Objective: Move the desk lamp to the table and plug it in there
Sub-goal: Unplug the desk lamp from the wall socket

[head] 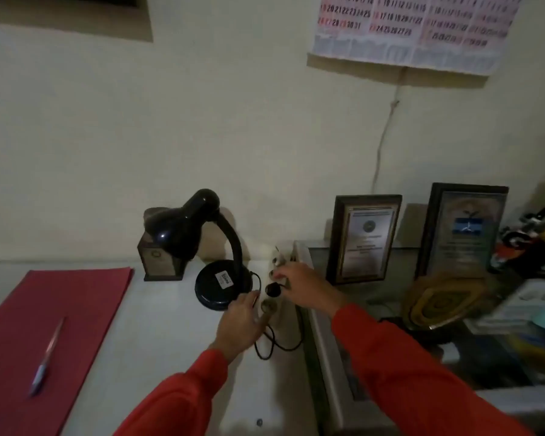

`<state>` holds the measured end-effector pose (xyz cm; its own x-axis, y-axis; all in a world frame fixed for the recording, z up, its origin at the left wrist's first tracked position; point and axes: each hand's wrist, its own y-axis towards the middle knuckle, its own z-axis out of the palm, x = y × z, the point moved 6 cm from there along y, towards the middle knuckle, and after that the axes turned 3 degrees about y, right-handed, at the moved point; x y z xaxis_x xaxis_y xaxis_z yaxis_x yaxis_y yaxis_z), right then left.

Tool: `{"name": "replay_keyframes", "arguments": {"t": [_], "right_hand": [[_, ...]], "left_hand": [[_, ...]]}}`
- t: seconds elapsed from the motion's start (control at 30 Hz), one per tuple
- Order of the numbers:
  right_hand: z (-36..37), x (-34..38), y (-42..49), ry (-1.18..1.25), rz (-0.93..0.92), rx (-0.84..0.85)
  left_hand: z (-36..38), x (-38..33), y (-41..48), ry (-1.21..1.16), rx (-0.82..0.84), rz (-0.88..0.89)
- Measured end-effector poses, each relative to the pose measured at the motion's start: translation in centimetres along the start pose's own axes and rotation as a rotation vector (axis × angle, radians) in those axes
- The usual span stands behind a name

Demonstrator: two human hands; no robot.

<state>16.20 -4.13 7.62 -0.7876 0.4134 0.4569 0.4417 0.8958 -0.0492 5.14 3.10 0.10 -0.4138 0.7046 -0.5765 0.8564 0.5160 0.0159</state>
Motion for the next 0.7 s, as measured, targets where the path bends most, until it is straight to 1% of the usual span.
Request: {"name": "replay_keyframes", "arguments": {"t": [0.07,0.17,0.27,0.47,0.6,0.7], "right_hand": [[0.6,-0.8,1.4,-0.085,-0.002,0.032],[2.1,-1.3,2.7,-0.239,-0.026,0.099],[3.2,-1.5,3.8,-0.380,-0.073,0.115],[3.7,-2.1,5.3,-0.419,-0.094,0.168],[4.1,-2.0,5.9,-0.473,-0.107,0.248],[4.1,-1.6,6.1,-0.512,-0.119,0.266]], "left_hand": [[0.6,0.0,1.1,-0.012,-0.041,-0.010],[1.7,-0.1,1.7,0.007,-0.058,-0.047],[2.1,0.1,2.1,0.064,-0.108,-0.062],[2.2,0.8,3.5,0.221,-0.079,-0.071],[2.3,0.8,3.7,0.220,-0.076,-0.071],[2.4,1.1,3.7,0.227,-0.072,-0.070]]}}
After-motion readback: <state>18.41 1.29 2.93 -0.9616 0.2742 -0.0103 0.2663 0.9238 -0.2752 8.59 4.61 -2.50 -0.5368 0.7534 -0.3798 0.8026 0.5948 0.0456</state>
